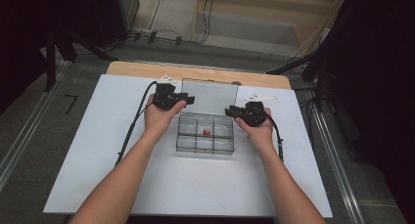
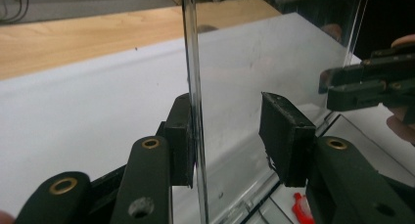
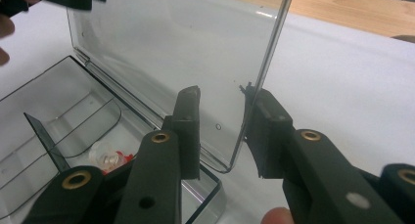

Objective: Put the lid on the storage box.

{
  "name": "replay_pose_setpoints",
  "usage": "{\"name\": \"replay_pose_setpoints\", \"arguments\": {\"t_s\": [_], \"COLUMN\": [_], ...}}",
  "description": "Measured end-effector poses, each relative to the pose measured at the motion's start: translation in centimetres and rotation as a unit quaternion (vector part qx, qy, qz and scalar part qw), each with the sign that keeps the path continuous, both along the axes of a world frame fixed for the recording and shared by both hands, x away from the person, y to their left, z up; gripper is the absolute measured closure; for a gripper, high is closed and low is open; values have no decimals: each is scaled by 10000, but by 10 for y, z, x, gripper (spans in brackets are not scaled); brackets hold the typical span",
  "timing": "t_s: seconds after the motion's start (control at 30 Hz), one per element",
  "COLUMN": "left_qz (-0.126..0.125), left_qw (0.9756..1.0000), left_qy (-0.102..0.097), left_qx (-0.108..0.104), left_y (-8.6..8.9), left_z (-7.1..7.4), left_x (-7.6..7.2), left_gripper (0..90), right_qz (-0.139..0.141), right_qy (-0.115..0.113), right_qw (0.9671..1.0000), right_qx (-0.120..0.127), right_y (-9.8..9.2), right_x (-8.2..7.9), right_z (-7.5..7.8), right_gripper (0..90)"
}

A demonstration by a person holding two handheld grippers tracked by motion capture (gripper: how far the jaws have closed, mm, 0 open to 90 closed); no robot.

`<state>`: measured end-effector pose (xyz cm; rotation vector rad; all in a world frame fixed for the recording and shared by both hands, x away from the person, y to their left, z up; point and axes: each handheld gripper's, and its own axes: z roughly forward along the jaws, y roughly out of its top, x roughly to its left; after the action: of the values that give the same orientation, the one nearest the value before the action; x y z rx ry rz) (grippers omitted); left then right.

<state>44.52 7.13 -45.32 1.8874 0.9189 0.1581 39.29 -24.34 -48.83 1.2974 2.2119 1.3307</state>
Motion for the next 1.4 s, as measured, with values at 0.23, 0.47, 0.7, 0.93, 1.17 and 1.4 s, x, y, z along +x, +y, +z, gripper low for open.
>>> {"name": "replay_pose_setpoints", "arguments": {"t_s": [0.23, 0.47, 0.7, 0.93, 1.17, 1.4], "left_qz": [120, 21, -43, -109, -215, -247], "left_qw": [9998, 9996, 9993, 9989, 9986, 9984], "left_qy": [-144, -224, -305, -362, -425, -428], "left_qx": [-110, -197, -223, -293, -229, -266], "left_y": [0, 4, 6, 8, 10, 12], "left_z": [6, 6, 7, 7, 9, 9], "left_x": [-2, -7, -12, -19, -26, -32], "left_gripper": [582, 602, 601, 594, 584, 570], "right_qz": [10, -49, -129, -143, -88, -120], "right_qy": [-77, -73, -299, -544, -668, -750], "right_qw": [9999, 9999, 9994, 9979, 9977, 9969], "right_qx": [-120, -96, 92, 306, 104, 194], "right_y": [2, 4, -2, -5, 2, 0], "right_x": [-1, -1, 2, -1, -11, -21], "right_z": [1, 6, 32, 60, 69, 67], "right_gripper": [657, 544, 482, 531, 606, 631]}}
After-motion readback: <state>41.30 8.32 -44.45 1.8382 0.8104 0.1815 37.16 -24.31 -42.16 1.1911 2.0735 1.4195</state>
